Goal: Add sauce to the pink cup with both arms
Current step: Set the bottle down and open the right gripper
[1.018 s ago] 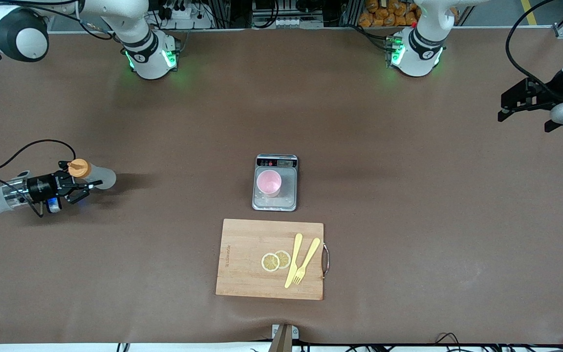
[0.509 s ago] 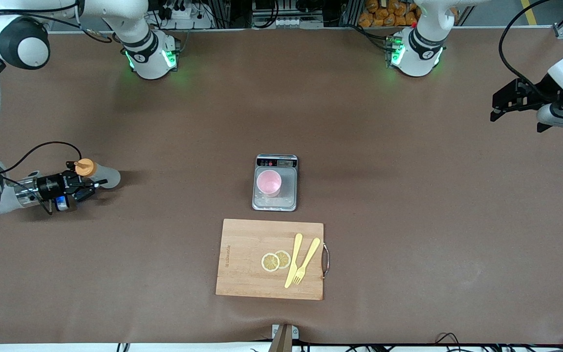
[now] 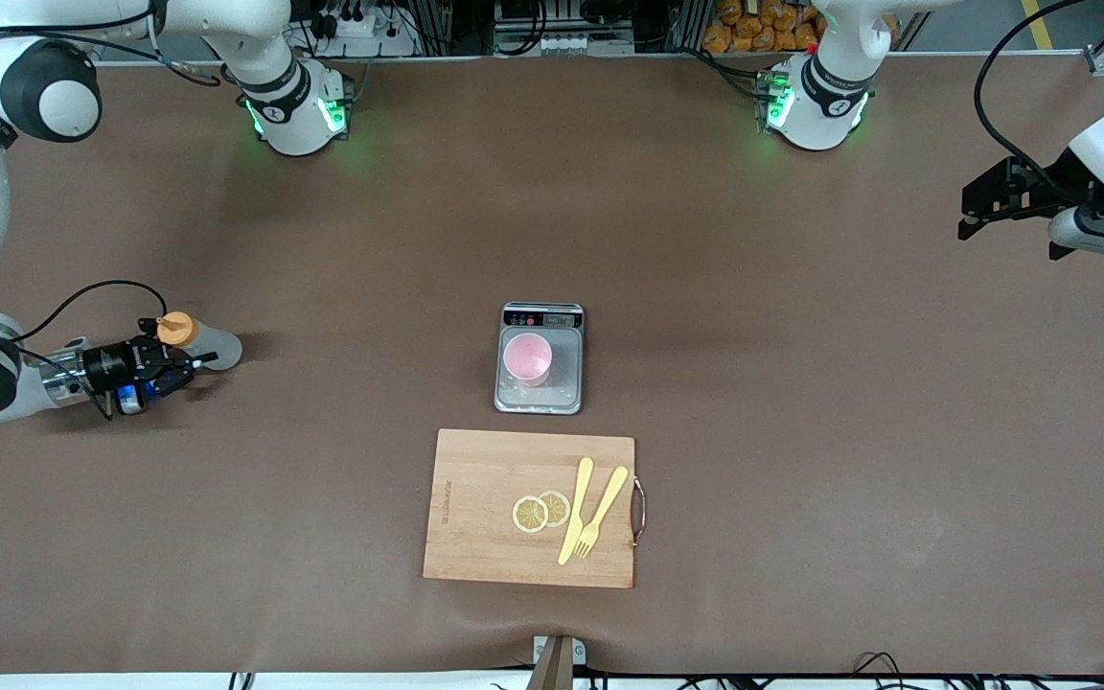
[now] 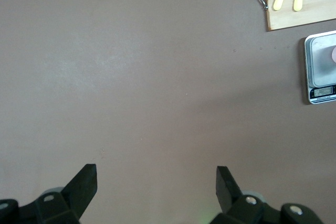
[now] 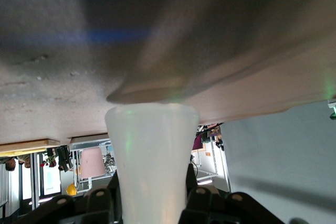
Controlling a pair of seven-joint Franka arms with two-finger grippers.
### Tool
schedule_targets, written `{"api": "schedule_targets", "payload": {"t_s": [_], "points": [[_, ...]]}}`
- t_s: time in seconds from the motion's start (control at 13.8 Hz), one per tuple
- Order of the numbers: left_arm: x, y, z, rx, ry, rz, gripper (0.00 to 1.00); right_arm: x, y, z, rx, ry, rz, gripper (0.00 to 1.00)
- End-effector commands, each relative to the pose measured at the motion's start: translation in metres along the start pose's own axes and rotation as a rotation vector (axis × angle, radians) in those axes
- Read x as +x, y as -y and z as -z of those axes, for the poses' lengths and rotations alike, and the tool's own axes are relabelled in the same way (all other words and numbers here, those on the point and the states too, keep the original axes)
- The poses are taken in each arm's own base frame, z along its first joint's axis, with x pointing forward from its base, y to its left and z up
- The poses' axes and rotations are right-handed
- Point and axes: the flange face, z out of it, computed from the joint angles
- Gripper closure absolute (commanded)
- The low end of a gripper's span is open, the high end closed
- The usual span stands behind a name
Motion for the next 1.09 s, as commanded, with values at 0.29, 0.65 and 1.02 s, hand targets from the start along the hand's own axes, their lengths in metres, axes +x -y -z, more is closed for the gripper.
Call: {"api": "schedule_targets", "payload": {"t_s": [0.29, 0.65, 1.02], "points": [[-0.004, 0.001, 0.001, 0.009, -0.019, 0.021, 0.0, -0.01, 0.007, 0.008, -0.003, -0.025, 0.021, 0.0], [-0.003, 0.0, -0.001, 0.019, -0.011, 0.018, 0.0, -0.061, 0.016, 0.05, -0.03, -0.152, -0.015, 0.0], [-0.001, -0.015, -0.007, 0.018, 0.007, -0.008, 0.0, -0.133, 0.02, 0.091, -0.083, -0.235, 0.002, 0.0]]}}
